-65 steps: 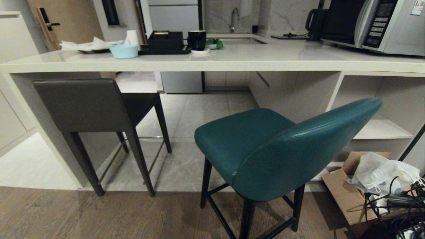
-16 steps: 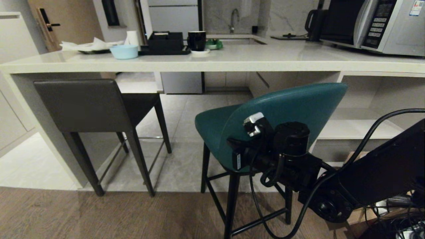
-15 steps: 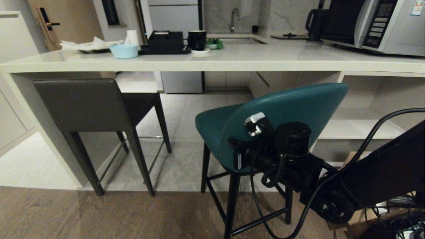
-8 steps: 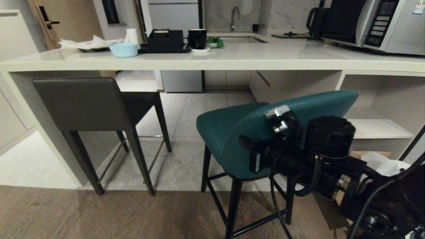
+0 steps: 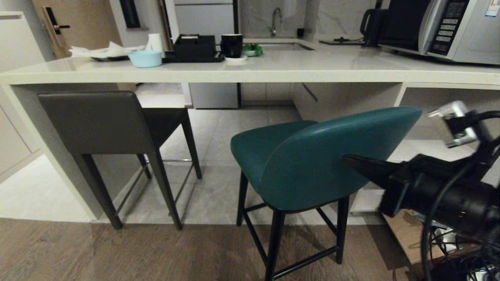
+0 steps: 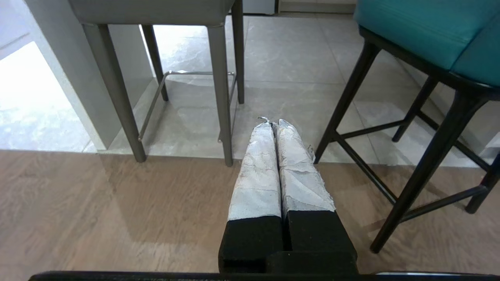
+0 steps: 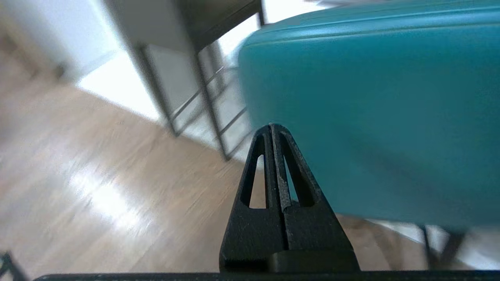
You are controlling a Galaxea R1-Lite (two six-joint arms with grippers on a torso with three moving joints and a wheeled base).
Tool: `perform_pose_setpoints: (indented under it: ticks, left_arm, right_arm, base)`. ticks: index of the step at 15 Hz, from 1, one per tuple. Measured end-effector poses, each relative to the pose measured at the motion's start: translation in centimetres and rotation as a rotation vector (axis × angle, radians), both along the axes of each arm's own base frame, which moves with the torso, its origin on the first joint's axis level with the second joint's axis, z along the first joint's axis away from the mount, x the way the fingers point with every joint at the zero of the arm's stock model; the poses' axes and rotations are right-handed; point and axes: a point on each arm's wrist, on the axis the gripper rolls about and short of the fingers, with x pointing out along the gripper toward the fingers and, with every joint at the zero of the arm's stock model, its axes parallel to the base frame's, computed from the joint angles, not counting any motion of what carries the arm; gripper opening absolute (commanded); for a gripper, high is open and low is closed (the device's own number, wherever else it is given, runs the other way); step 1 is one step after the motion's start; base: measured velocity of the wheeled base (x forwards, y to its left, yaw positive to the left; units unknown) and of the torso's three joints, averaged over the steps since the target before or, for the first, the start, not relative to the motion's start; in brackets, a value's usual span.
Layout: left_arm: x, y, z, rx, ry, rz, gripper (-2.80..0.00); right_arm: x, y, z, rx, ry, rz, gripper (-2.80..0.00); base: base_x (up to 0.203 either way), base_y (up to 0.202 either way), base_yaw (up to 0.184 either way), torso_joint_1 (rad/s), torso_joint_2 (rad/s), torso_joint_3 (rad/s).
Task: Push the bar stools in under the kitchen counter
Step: Push the blue chair back under the dining table
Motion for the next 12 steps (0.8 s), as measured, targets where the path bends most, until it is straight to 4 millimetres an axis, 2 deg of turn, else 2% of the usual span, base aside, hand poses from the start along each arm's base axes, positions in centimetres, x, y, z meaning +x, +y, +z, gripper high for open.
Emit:
perform_pose_setpoints:
  ticks: [3, 5, 10, 12]
  left_arm:
    - [0.0, 0.0, 0.0, -0.006, 0.000, -0.001, -2.80]
    - [0.0, 0.0, 0.0, -0.007, 0.000, -0.002, -2.80]
    - [0.0, 0.0, 0.0, -0.009, 0.000, -0.002, -2.80]
    - [0.0, 0.0, 0.0, -0.009, 0.001, -0.001, -2.80]
  right_arm:
    - [-3.1, -4.3, 0.7, 0.041, -0.041, -0.121, -2.80]
    - [-4.7, -6.3, 0.4, 0.046, -0.047, -0.204, -2.80]
    - [-5.7, -7.8, 0.1, 0.055, -0.073, -0.309, -2.80]
    - [-5.9, -7.9, -0.2, 0.052, -0.070, -0.314, -2.80]
  base:
    - [0.000, 0.000, 0.000, 0.000, 0.00, 0.000]
    - [0.000, 0.000, 0.000, 0.000, 0.00, 0.000]
    - [0.000, 0.000, 0.000, 0.000, 0.00, 0.000]
    - [0.001, -0.114, -0.002, 0.005, 0.00, 0.003]
